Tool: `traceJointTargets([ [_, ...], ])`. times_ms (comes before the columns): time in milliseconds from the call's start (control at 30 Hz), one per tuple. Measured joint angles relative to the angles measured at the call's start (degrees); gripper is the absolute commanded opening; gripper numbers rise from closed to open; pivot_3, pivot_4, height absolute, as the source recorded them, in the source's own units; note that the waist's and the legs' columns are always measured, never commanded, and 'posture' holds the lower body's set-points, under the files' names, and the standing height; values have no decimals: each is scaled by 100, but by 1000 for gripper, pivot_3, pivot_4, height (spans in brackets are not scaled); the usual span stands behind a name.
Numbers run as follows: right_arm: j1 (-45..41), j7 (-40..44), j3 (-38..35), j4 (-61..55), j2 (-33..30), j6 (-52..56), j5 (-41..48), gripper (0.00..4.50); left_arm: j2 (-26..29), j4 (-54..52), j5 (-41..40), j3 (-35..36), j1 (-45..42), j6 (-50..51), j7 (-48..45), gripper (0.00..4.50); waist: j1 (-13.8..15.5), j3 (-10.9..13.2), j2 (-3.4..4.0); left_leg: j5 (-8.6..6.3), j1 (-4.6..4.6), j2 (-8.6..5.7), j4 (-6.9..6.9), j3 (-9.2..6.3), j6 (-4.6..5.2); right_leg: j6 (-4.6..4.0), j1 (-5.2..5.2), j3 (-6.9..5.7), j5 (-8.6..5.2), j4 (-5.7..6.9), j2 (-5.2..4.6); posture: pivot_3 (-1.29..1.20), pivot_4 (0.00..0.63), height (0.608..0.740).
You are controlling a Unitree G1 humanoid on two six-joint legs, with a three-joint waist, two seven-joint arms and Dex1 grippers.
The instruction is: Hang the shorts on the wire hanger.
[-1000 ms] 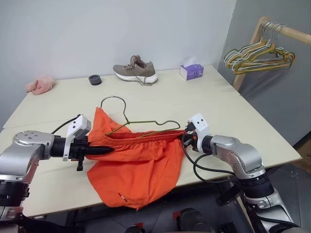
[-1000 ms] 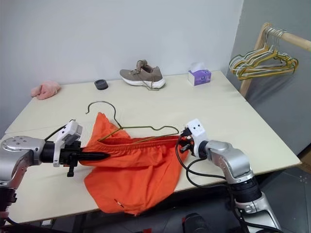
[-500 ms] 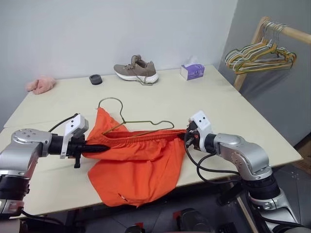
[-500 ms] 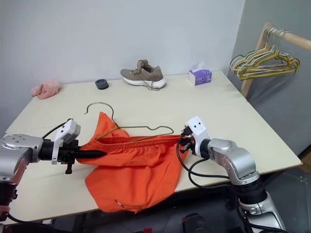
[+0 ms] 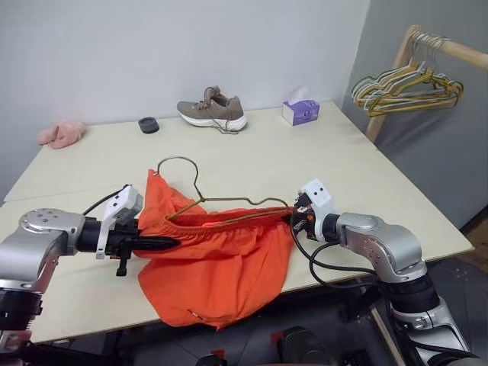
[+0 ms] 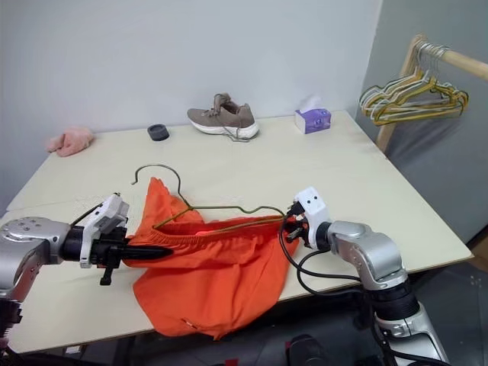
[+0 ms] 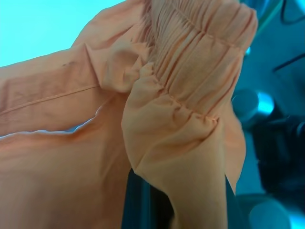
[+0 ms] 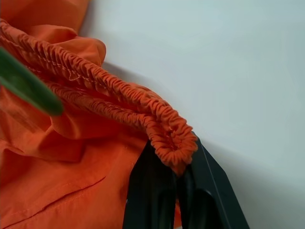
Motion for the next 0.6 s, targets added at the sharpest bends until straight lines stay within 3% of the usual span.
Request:
traceJointTargets([
  [600, 0, 156, 182, -219, -264, -72, 60, 24, 21, 631, 591, -291, -139, -692, 35, 0, -7, 1, 1, 0, -2, 1, -2, 2, 0, -1, -2, 1, 0, -5, 0, -265, 0, 740],
])
